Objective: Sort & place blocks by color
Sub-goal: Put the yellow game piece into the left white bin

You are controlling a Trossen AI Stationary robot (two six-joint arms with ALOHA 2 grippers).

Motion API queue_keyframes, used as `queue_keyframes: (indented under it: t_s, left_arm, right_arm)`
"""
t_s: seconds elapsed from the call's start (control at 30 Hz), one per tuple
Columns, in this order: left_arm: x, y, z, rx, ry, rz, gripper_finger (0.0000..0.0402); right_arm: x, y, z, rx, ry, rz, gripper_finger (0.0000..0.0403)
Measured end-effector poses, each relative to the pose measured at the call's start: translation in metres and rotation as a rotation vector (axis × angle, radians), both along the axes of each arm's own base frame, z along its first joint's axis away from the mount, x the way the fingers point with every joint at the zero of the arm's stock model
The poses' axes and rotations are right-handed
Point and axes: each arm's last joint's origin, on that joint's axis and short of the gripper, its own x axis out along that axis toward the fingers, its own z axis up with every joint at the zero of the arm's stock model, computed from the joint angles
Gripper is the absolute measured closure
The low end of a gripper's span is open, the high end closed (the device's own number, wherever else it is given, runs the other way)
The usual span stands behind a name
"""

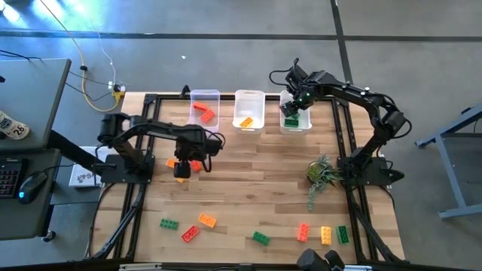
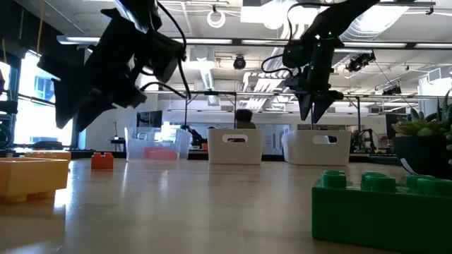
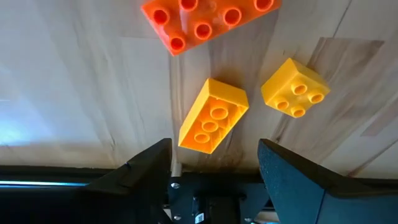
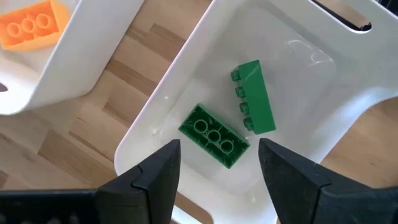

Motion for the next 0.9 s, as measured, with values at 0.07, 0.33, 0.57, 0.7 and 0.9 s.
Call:
queue_keyframes:
  t_s: [0.07,0.33,0.57,0.7,0.9]
  left_arm:
    - [0.002,-0.002,-0.005,-0.007,0.020,-0.013,0.0174]
    - [0.009,-0.007,-0.027,0.018,0.120,-0.042,0.0174]
    - [0.008,-0.006,-0.035,0.020,0.159,-0.058,0.0174]
    - [-0.007,-0.009,-0.032,0.014,0.156,-0.069,0.0174]
    - [-0.030,-0.014,-0.028,0.007,0.097,-0.058,0.0174]
  right_arm:
    - [0.000,0.000,0.000,0.001,0.000,0.000,0.0199]
    - [0.000,0.000,0.000,0.003,-0.002,0.002,0.0199]
    - [0.001,0.001,0.000,0.020,-0.018,0.019,0.0199]
    - [0.001,0.001,0.000,0.031,-0.024,0.022,0.0199]
    - [0.001,0.001,0.000,0.031,-0.024,0.022,0.0199]
